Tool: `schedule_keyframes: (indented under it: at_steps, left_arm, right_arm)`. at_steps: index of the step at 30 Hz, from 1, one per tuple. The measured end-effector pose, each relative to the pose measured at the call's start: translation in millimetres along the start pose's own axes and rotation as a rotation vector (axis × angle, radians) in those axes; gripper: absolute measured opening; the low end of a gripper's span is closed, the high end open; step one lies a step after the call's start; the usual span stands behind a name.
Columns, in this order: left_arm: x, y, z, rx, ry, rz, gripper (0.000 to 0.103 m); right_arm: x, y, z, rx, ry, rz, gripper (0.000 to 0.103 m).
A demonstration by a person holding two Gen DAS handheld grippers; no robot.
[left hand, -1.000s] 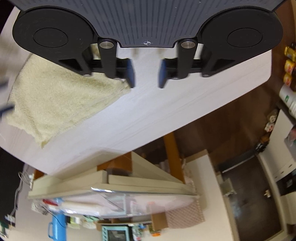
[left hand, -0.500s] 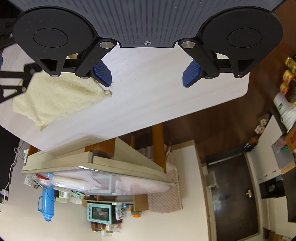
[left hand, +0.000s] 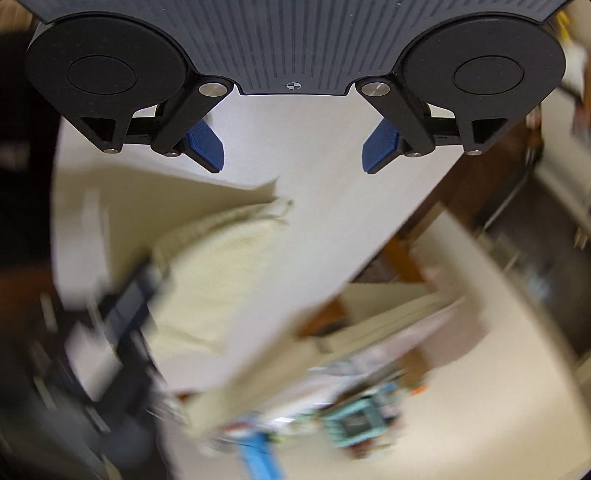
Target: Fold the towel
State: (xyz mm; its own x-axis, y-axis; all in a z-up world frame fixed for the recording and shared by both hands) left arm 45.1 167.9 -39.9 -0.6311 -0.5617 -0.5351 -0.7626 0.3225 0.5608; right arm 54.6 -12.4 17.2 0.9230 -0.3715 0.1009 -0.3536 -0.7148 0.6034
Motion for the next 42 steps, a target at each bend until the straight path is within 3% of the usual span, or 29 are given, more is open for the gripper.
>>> schedule_keyframes:
  at_steps: [2, 4, 8, 10, 12, 19, 22, 30, 36, 42]
  left_arm:
    - [11.8, -0.1, -7.1, 0.034, -0.060, 0.020, 0.081]
    - [24.2, 0.3, -15.4, 0.074, -0.122, 0.045, 0.064]
    - [49.3, 3.6, -30.1, 0.135, -0.269, 0.136, 0.042]
    - [58.0, 6.0, -33.5, 0.130, -0.316, 0.187, 0.021]
    - [66.8, 7.7, -36.7, 0.092, -0.361, 0.249, 0.010]
    - [70.5, 15.5, -71.9, -0.055, -0.421, 0.389, 0.009]
    - [61.4, 9.6, -98.5, -0.078, -0.438, 0.411, 0.009]
    - [43.8, -66.5, -178.6, -0.082, -0.520, 0.406, 0.010]
    - [43.8, -133.8, -199.7, -0.104, -0.515, 0.407, 0.012]
    - [47.4, -166.6, -201.9, -0.118, -0.480, 0.432, 0.014]
  right_arm:
    - [8.5, 20.7, 1.6, 0.035, -0.064, -0.059, 0.010]
    - [13.5, 38.9, 4.8, 0.058, -0.118, -0.117, 0.010]
    - [14.3, 62.6, 15.5, 0.062, -0.148, -0.146, 0.010]
    - [14.5, 68.5, 20.1, 0.063, -0.162, -0.159, 0.010]
    - [12.7, 74.6, 27.9, 0.070, -0.176, -0.168, 0.010]
    - [5.7, 90.7, 55.2, 0.135, -0.268, -0.181, 0.010]
    - [10.5, 104.7, 65.9, 0.203, -0.334, -0.124, 0.010]
    - [61.1, 131.5, 103.0, 0.330, -0.552, 0.105, 0.010]
    - [129.1, 114.9, 133.3, 0.345, -0.751, 0.161, 0.010]
    - [154.5, 108.7, 158.1, 0.315, -0.818, 0.186, 0.010]
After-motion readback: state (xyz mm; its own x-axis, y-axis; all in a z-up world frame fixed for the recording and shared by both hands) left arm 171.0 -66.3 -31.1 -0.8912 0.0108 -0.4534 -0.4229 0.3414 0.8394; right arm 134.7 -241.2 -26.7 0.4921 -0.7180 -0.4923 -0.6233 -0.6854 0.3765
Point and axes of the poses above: each gripper's, at about its wrist camera, not at the fingertips, and y roughly against the way its jaws point, x to its right, z to its underside, the point moved 2 cm from there along -y, roughly the way its jaws point, and after that the axes turned 6 degrees about -z, right-handed, at the moved point
